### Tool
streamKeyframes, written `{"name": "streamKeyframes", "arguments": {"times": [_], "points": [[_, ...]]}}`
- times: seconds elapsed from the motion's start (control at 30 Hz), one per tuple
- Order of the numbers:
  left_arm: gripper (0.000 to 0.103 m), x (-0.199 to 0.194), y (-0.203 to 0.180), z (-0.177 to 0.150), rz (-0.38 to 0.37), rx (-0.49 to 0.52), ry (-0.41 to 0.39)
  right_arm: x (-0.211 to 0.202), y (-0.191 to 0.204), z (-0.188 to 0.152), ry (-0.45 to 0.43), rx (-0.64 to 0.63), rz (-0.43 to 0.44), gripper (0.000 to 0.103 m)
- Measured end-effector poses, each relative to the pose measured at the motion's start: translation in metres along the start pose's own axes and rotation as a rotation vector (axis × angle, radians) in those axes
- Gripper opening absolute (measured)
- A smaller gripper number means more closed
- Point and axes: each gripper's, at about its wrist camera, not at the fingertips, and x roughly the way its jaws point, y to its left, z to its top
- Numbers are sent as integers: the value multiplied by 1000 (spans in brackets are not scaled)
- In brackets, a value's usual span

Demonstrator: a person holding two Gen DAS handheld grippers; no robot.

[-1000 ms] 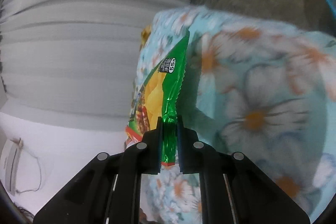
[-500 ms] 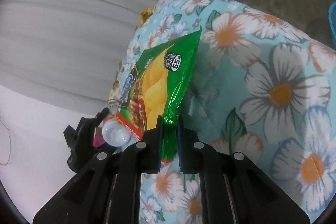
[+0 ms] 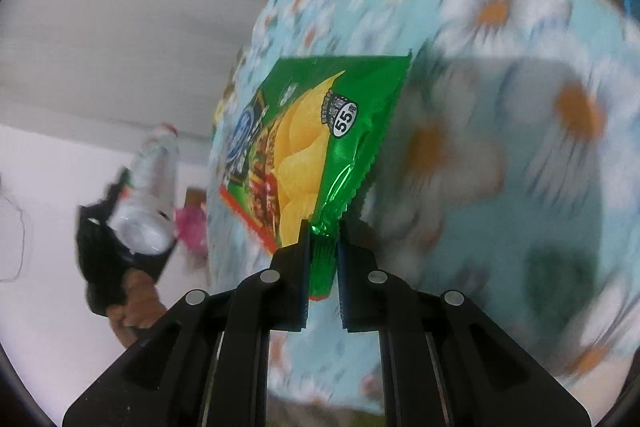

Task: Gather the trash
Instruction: 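Grasp the red-green noodle packet with the left gripper while the right gripper grasps the green chip bag, then grasp the white strawberry drink bottle with the right gripper beside the held chip bag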

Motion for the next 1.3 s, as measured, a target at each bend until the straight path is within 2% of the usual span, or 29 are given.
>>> {"name": "streamKeyframes", "arguments": {"times": [0.1,0.17,0.23,0.27,0.3,0.33,0.37,0.4,0.5,0.6,0.67,0.73,0.8,0.9,0.93,1.0,1.13,1.2,1.23,1.27,1.3], "points": [[69,-10,-23,-11,-50,23,0,12,15,-18,53,-34,18,10],[69,-3,-39,-21,-63,65,26,23,28,-32,99,-74,31,11],[69,10,-49,-32,-56,104,58,33,39,-40,143,-104,44,16],[69,21,-53,-39,-54,116,69,34,43,-43,152,-122,31,21],[70,31,-54,-45,-46,126,77,34,46,-44,155,-142,18,33],[70,42,-54,-50,-21,135,85,30,49,-43,150,-163,-3,39],[70,55,-53,-54,7,143,93,26,50,-41,137,-171,-14,52],[70,64,-52,-57,21,144,100,19,49,-39,120,-176,-14,55],[70,97,-49,-69,43,142,148,-16,45,-34,31,-209,-75,58],[70,121,-52,-88,90,220,196,-46,40,-27,-54,-227,-136,59],[70,125,-54,-95,101,256,212,-63,36,-16,-111,-223,-169,59],[74,117,-58,-97,78,276,220,-72,35,3,-155,-221,-178,61],[80,106,-60,-95,63,285,212,-69,38,20,-158,-239,-179,67],[84,71,-61,-97,54,358,178,-52,45,46,-105,-243,-204,71],[84,63,-59,-97,56,378,169,-37,53,62,-62,-258,-197,72],[84,37,-50,-102,80,418,158,-17,59,70,-35,-285,-178,77],[84,0,-21,-113,175,400,174,23,67,85,48,-311,-209,77],[84,-7,-8,-118,201,376,182,24,64,77,87,-309,-200,77],[84,-8,-1,-122,209,355,192,34,62,76,112,-309,-194,75],[84,-7,5,-126,208,322,210,39,59,76,122,-303,-192,64],[84,-4,10,-129,194,281,230,45,56,75,133,-295,-189,61]]}}
